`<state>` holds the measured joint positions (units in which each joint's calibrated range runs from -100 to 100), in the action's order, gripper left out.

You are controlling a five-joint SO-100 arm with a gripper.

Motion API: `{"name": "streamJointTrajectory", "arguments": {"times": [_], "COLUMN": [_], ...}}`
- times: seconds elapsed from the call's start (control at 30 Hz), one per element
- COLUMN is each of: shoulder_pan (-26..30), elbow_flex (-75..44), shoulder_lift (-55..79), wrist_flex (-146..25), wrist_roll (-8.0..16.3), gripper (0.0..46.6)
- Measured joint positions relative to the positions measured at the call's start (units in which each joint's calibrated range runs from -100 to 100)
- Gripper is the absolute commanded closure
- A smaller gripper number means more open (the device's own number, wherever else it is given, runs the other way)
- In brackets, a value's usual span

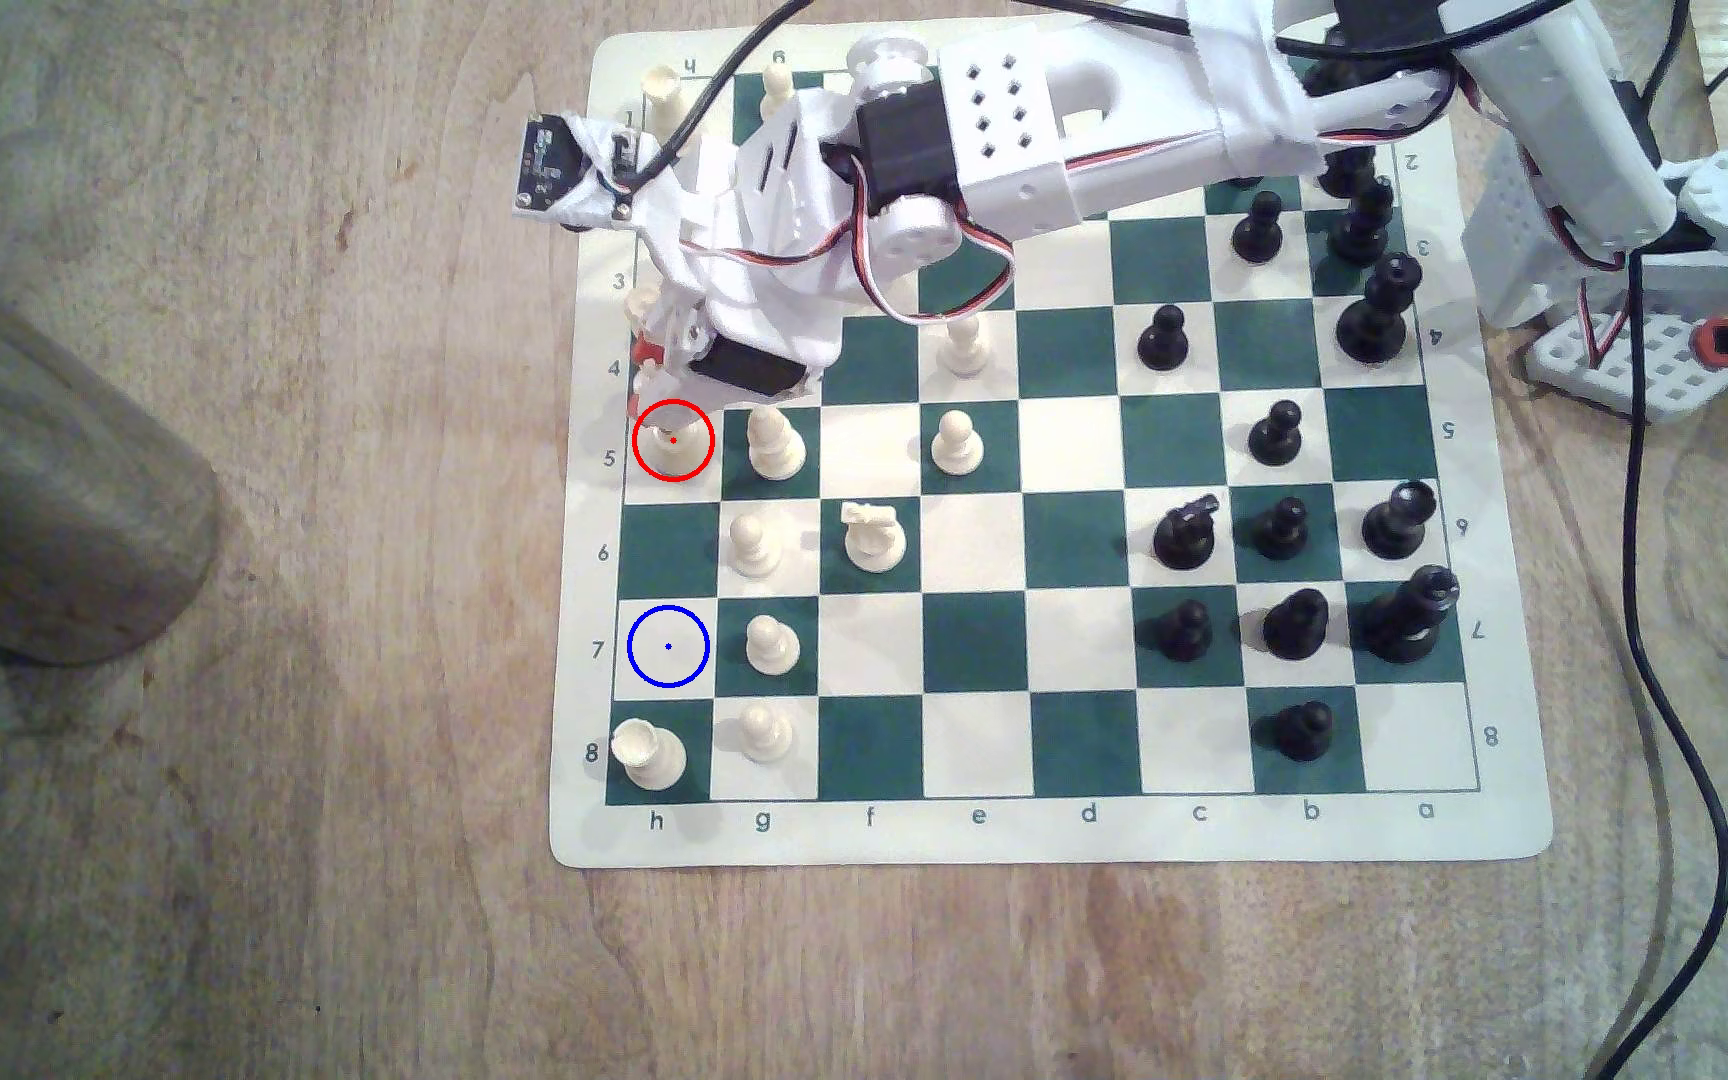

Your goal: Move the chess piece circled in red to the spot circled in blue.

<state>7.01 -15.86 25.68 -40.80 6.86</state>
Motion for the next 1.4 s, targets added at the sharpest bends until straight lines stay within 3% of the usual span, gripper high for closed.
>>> {"name": "streamJointTrajectory", "arguments": {"times": [0.3,0.53,0.77,0.93,1.4], "shoulder_pan": [3.54,8.48,12.68,12.39,11.58], "elbow_flex": [0.00,-11.03,-29.73,-35.07,-36.51], "shoulder_lift": [-10.89,-11.98,5.03,13.82,18.18], "wrist_flex": [-5.74,-10.28,-12.59,-12.59,-12.59], "wrist_roll": [0.00,-0.05,-0.49,-0.49,-0.49], "gripper": [46.4,46.4,46.4,46.4,46.4]}}
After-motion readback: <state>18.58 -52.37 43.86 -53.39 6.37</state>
